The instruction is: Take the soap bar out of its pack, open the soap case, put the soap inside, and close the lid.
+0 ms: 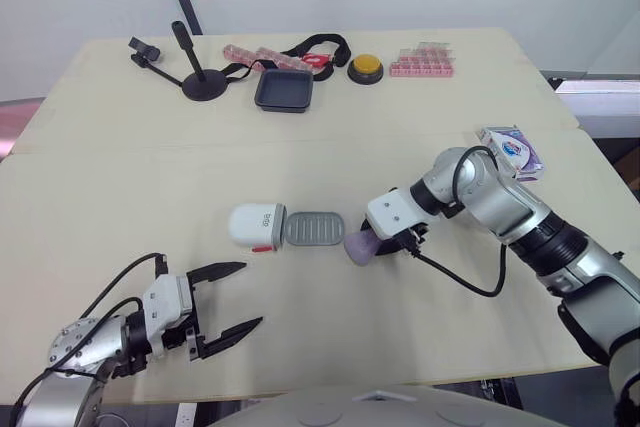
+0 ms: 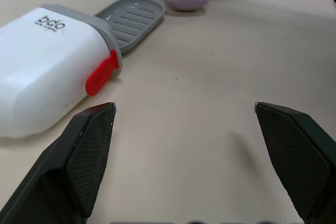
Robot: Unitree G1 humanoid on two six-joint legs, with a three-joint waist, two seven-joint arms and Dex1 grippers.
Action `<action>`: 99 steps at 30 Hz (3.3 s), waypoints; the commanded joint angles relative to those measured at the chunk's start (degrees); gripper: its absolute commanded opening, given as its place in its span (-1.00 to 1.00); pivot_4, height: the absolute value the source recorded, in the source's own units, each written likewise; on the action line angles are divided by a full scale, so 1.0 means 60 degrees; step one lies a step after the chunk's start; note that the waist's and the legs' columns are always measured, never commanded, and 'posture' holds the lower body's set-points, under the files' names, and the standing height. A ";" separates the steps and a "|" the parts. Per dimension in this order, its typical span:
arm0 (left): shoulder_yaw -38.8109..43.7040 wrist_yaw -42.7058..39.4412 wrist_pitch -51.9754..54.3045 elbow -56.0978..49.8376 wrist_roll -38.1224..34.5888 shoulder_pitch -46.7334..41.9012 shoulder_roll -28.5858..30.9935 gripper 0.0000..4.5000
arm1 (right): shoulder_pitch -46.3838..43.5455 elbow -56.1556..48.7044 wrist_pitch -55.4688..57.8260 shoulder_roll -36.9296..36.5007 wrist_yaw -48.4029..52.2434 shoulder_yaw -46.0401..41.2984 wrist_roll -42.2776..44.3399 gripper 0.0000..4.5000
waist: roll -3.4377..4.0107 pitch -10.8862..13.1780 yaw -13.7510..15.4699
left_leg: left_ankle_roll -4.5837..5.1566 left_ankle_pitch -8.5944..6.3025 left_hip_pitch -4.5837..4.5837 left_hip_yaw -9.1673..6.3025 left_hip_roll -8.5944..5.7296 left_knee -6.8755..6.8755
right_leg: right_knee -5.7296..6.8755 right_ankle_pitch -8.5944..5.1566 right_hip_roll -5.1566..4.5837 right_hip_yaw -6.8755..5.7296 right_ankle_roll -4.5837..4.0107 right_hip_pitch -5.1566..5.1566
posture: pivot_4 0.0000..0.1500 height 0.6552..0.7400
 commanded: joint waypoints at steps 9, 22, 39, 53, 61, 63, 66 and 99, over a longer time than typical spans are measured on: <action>0.0028 -0.0442 -0.1646 0.2170 -0.0037 -0.0125 -0.0345 1.00 | -0.0058 -0.2497 0.4166 0.0438 -0.0565 -0.1389 0.1734 -0.21 | 0.0006 -0.0002 0.0060 | -0.0001 0.0001 -0.0027 0.0019 0.0022 0.0003 | 0.0012 0.0001 0.0017 0.0017 -0.0002 -0.0014 | 1.00 1.00; 0.0130 -0.0742 -0.1713 0.1316 -0.0945 -0.0230 -0.0136 1.00 | -0.1108 -0.2208 0.7425 0.2211 -0.3057 -0.0291 0.1426 -0.21 | 0.0004 -0.0008 0.0097 | -0.0040 0.0037 0.0028 0.0031 0.0042 -0.0019 | 0.0042 0.0015 0.0029 0.0000 -0.0037 -0.0041 | 1.00 1.00; 0.0153 0.0494 0.0774 -0.1053 -0.0970 -0.0546 0.0399 1.00 | -0.1465 -0.1059 0.7324 0.2820 -0.3182 0.0434 0.1610 -0.21 | 0.0005 -0.0007 0.0090 | -0.0047 0.0040 0.0003 0.0046 0.0049 -0.0019 | 0.0063 0.0018 0.0070 0.0007 -0.0042 -0.0084 | 1.00 1.00; -0.0061 0.1991 0.3117 -0.3528 -0.1072 -0.0990 0.0611 1.00 | -0.1695 -0.1024 0.6985 0.2535 -0.2956 0.0401 0.1614 0.99 | 0.0005 -0.0008 0.0110 | -0.0054 0.0043 -0.0001 0.0051 0.0037 -0.0012 | 0.0065 0.0022 0.0083 0.0015 -0.0048 -0.0084 | 1.00 1.00; 0.0289 0.1952 0.3701 -0.3265 -0.1325 -0.1990 0.1014 1.00 | 0.0467 -0.2615 0.5554 0.1272 -0.3011 -0.2712 0.3146 0.99 | -0.0005 -0.0014 0.0195 | -0.0057 0.0045 0.0010 0.0056 0.0034 -0.0008 | 0.0076 0.0023 0.0099 0.0024 -0.0051 -0.0085 | 1.00 1.00; 0.0353 0.1946 0.3776 -0.3031 -0.1352 -0.2203 0.1033 1.00 | 0.1238 -0.2889 0.4871 0.1005 -0.2868 -0.3262 0.3481 0.99 | -0.0004 -0.0014 0.0233 | -0.0058 0.0044 0.0013 0.0061 0.0035 -0.0009 | 0.0070 0.0023 0.0100 0.0048 -0.0051 -0.0077 | 1.00 1.00; 0.0379 0.1671 0.3813 -0.2290 -0.1221 -0.2864 0.1188 1.00 | 0.2986 -0.3450 0.3701 0.0576 -0.2606 -0.3967 0.3959 0.99 | -0.0002 -0.0013 0.0252 | -0.0065 0.0040 -0.0040 0.0079 0.0043 -0.0010 | 0.0043 0.0024 0.0112 0.0096 -0.0051 -0.0059 | 1.00 1.00; -0.2967 -0.3651 0.0463 0.5047 0.1974 -0.8965 0.1792 1.00 | 0.6371 -0.3930 0.1621 -0.0280 -0.3489 -0.5459 0.4849 0.99 | -0.0003 -0.0016 0.0459 | -0.0063 0.0039 -0.0065 0.0014 0.0037 0.0008 | 0.0045 0.0024 0.0102 0.0040 -0.0053 -0.0042 | 1.00 1.00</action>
